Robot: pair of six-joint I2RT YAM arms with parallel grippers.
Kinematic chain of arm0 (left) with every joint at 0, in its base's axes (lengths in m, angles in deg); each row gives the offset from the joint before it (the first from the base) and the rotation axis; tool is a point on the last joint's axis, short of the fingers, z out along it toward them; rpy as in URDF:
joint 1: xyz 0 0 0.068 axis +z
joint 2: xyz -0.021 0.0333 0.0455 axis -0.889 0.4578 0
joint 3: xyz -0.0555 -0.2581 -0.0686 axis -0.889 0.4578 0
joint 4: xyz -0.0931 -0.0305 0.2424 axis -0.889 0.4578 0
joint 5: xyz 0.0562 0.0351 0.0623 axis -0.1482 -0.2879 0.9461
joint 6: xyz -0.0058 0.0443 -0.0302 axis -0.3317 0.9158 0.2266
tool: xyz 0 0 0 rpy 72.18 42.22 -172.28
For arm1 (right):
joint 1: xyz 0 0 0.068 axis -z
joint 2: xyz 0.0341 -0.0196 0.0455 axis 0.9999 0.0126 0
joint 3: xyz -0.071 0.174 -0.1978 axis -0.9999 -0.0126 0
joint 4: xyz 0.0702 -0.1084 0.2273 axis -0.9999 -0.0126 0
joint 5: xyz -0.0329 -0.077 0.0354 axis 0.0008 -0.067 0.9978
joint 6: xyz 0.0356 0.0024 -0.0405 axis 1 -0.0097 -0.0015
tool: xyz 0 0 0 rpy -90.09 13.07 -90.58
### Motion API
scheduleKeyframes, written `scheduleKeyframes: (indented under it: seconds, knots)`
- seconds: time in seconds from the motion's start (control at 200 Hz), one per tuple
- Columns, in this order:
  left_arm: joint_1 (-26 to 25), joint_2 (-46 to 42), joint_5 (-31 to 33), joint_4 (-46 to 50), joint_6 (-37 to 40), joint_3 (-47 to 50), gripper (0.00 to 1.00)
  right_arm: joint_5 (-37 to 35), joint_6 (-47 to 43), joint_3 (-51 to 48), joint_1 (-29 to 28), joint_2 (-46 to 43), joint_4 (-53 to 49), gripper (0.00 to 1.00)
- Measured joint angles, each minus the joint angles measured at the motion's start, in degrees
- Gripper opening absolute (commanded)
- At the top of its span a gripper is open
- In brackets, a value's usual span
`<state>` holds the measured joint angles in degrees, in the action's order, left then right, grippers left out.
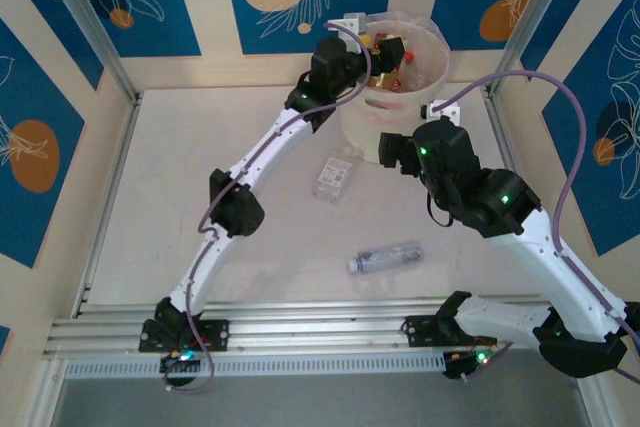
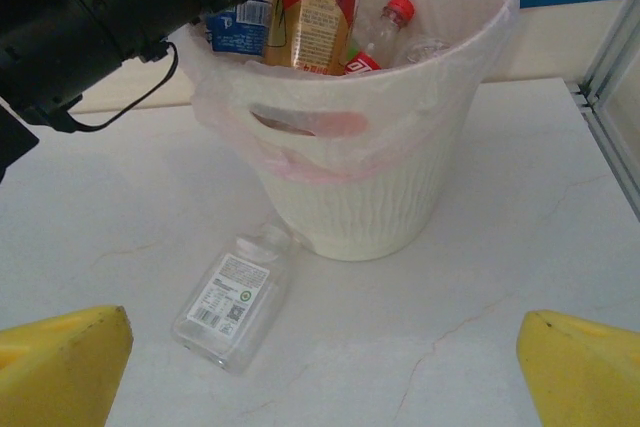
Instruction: Put the plastic bottles in the bin
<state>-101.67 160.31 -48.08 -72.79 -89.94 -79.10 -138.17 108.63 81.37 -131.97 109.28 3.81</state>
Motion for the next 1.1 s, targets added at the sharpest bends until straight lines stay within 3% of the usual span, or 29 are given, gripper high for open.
scheduleKeyframes:
  seconds: [0.255,0.505,0.64,0.815,1.1]
  knots:
    - [0.0,-4.72,1.75,6.08,4.68,0.0,0.98,-0.04,0.02,0.13,0.72,1.6,-0.31,0.99]
    - [0.0,-17.18,10.19,19.69,11.43,2.25,0.99,-0.02,1.14,1.64,1.51,4.76,-3.43,0.99]
    - [0.0,-29.44,14.69,24.92,14.67,13.6,1.0,0.31,4.02,1.64,1.57,6.6,-6.69,0.99]
    - [0.02,-44.24,18.43,29.0,16.92,36.76,1.0,2.27,10.51,-0.9,1.57,6.49,-10.8,0.99]
    - [0.0,-49.2,15.5,33.48,15.15,65.13,1.0,7.69,25.49,-12.26,-1.4,6.03,-18.08,0.99]
